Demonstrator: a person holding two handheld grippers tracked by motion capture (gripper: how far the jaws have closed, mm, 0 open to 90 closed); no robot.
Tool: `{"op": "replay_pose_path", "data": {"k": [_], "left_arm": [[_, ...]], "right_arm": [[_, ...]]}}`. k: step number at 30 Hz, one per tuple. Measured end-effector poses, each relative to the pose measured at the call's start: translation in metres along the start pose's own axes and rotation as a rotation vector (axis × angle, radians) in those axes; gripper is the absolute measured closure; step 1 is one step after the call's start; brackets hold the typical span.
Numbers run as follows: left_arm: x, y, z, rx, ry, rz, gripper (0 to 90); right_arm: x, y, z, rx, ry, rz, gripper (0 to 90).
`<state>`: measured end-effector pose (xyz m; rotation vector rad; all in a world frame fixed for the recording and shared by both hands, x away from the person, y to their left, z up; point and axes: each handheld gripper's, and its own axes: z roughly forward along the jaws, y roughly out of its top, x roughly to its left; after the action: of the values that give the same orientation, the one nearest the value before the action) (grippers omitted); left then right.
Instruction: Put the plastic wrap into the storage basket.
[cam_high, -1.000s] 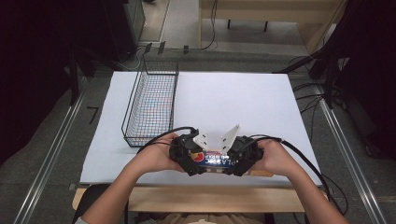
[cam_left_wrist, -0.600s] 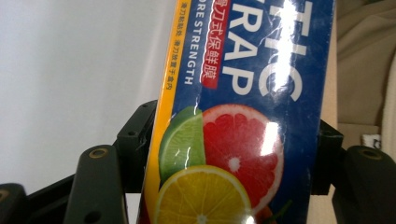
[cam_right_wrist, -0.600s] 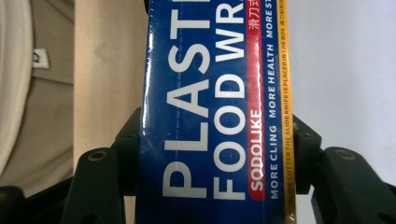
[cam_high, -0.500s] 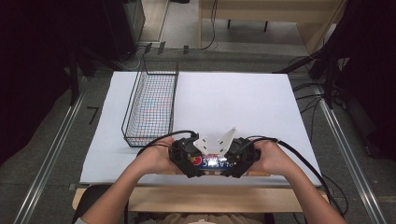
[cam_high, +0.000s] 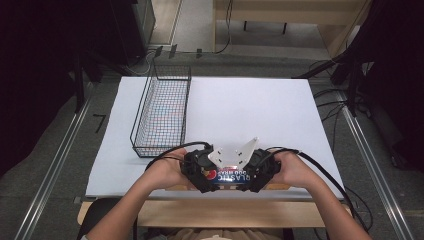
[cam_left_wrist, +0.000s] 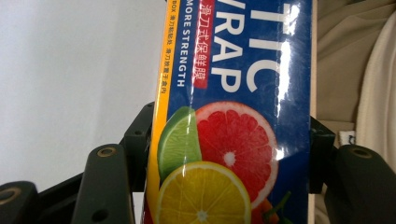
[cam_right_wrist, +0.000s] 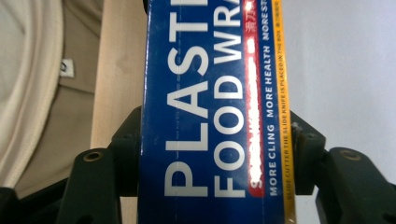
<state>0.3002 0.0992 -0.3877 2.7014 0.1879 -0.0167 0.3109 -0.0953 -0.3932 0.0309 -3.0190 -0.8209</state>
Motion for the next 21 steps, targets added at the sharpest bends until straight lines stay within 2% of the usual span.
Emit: {"op": "replay_pose_path", "data": {"k": [2, 3, 6, 8, 13, 15, 17, 19, 21], "left_arm": [[0.0, 0.0, -0.001, 0.0, -0.012, -0.012, 39.8], [0.001, -0.001, -0.002, -0.008, -0.011, -0.014, 39.8], [0.002, -0.001, -0.003, -0.012, -0.01, -0.017, 39.8], [0.002, -0.002, -0.003, -0.013, -0.009, -0.025, 39.8], [0.004, -0.005, -0.003, -0.004, 0.005, -0.047, 39.8], [0.005, -0.005, -0.004, -0.002, 0.016, -0.056, 39.8], [0.006, -0.005, -0.005, -0.006, 0.02, -0.074, 39.8], [0.008, -0.006, -0.006, -0.012, 0.017, -0.07, 39.8], [0.009, -0.008, -0.006, -0.007, 0.012, -0.071, 39.7]], "right_arm": [[-0.001, -0.001, -0.005, -0.044, 0.029, 0.028, 33.5], [-0.004, -0.003, -0.009, -0.086, 0.056, 0.056, 32.2], [-0.006, -0.005, -0.012, -0.093, 0.054, 0.076, 31.3], [-0.007, -0.009, -0.015, -0.098, 0.04, 0.084, 30.5], [-0.006, -0.018, -0.027, -0.115, -0.021, 0.062, 26.6], [-0.005, -0.019, -0.029, -0.121, -0.031, 0.062, 26.2], [-0.004, -0.023, -0.034, -0.144, -0.05, 0.08, 24.3], [-0.005, -0.028, -0.037, -0.161, -0.068, 0.099, 23.8], [-0.005, -0.033, -0.042, -0.157, -0.093, 0.117, 23.7]]}}
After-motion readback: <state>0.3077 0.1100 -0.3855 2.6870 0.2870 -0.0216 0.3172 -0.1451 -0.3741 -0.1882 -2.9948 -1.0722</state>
